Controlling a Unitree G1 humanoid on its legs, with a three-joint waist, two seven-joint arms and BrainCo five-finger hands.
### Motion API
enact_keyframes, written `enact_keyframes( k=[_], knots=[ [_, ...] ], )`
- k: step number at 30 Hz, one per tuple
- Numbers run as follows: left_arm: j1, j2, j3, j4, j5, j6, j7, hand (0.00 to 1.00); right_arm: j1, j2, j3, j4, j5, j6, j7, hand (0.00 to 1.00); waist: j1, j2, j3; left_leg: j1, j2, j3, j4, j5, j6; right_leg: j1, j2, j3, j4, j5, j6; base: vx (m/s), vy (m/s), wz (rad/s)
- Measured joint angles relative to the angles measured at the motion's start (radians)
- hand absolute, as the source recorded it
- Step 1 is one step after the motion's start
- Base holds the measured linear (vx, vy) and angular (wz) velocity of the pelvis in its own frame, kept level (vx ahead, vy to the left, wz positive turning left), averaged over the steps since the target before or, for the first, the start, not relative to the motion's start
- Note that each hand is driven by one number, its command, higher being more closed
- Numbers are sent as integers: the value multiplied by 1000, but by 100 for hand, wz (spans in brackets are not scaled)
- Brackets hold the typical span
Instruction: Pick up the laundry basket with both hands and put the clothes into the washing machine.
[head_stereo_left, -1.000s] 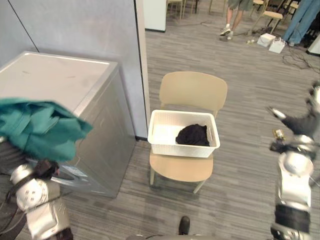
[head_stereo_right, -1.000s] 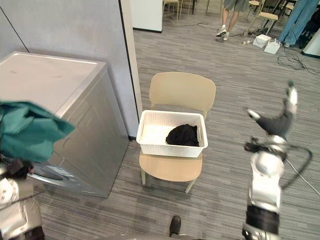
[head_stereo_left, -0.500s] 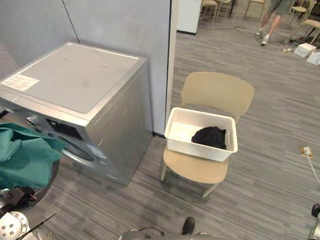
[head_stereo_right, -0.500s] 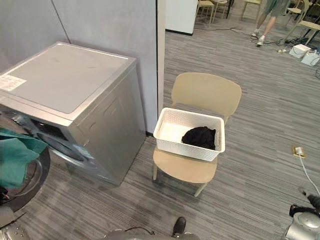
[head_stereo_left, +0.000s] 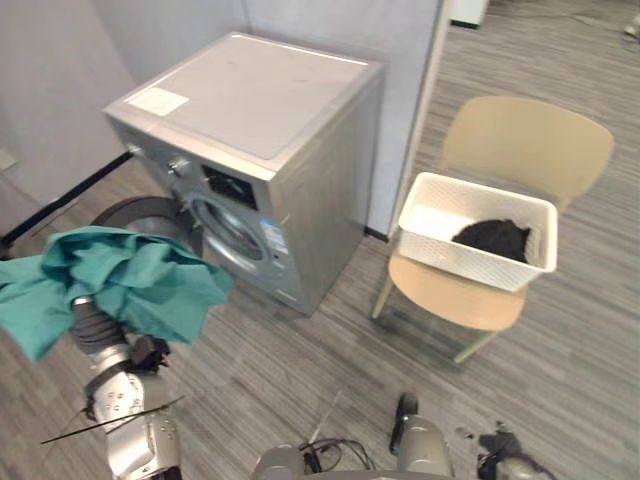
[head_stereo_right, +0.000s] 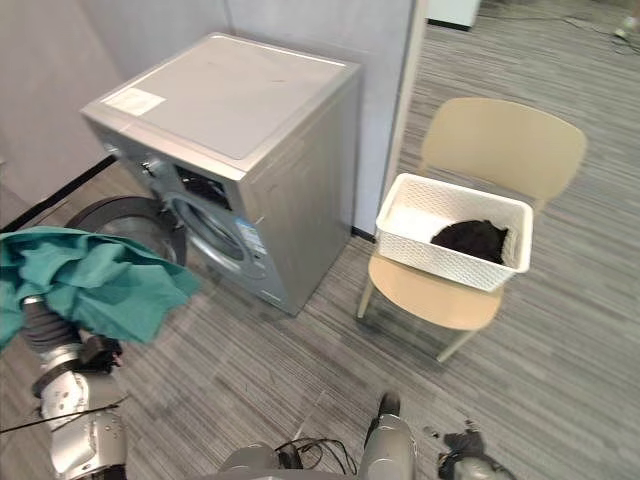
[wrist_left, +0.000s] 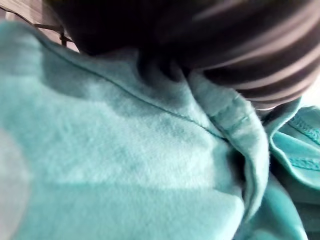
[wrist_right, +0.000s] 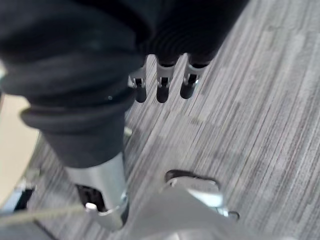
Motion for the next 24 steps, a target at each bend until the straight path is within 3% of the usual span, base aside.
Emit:
enact_keyframes(
  k=[1, 3, 4, 7, 9, 11, 12, 16, 21, 23, 24],
  knots=[
    [30, -24, -35, -33, 0, 1, -7, 100, 16, 28, 44, -38, -3, -12, 2, 0, 3, -13, -4, -13, -12, -51, -2, 15, -11, 35, 29, 52, 6, -83, 11, 20, -141, 99],
    [68, -63, -75, -64, 1, 3, -18, 100, 22, 24, 112, -60, -8, -32, 12, 0, 25, -10, -6, -21, -16, -107, -39, 40, -25, 49, 41, 36, -16, -87, -2, 30, -133, 86],
    [85, -64, -88, -83, 1, 4, -19, 100, 20, 23, 158, -80, -8, -38, 17, 0, 52, -9, -17, -31, -13, -131, -80, 64, -26, 49, 43, 2, -39, -83, -7, 55, -172, 86],
    [100, -63, -94, -143, -18, 3, -19, 100, 12, 26, 245, -120, -9, -49, 18, 0, 72, -9, -30, -74, -19, -205, -153, 147, -23, 56, 28, -121, -63, -77, -17, 68, -150, 96],
    [91, -63, -127, -149, -27, 3, -30, 100, 15, 24, 251, -120, -12, -47, 18, 0, 75, -5, -30, -101, -11, -132, -129, 182, 12, 107, 8, -192, -87, -75, -22, 64, -67, 144],
    [83, -63, -139, -153, -39, 1, -46, 100, 13, 25, 251, -121, -21, -48, 16, 0, 81, -2, -30, -100, 22, 24, -92, 160, 52, 161, 6, -241, -101, -73, -25, 69, 44, 134],
    [87, -62, -145, -153, -45, 0, -48, 100, 8, 25, 251, -121, -29, -49, 15, 0, 86, -4, -29, -100, 25, 55, -81, 160, 53, 180, 6, -252, -106, -73, -25, 46, 75, 105],
    [135, -62, -156, -135, -57, 2, -58, 100, -6, 22, 240, -82, -29, -68, 15, 0, 93, -10, -32, -132, -27, -9, -113, 161, 49, 224, 4, -278, -179, -76, -14, 11, 97, 74],
    [110, -60, -197, -62, -57, 13, -57, 100, 15, 26, 196, 37, -23, -56, 17, 0, 78, -11, -30, -129, -19, 92, -115, 157, 57, 310, -27, -406, -251, -42, 32, 66, 53, 79],
    [94, -60, -214, -48, -57, 29, -58, 100, 17, 24, 150, 39, -15, -48, 16, 0, 74, -16, -33, -129, -58, 55, -113, 154, 61, 330, -51, -431, -241, -53, 47, 94, 119, 59],
    [87, -59, -243, -48, -56, 30, -60, 100, 18, 23, 118, 44, -2, -48, 15, 0, 64, -28, -31, -119, -88, 47, -110, 131, 88, 334, -93, -442, -195, -75, 63, 138, 157, 55]
  ],
)
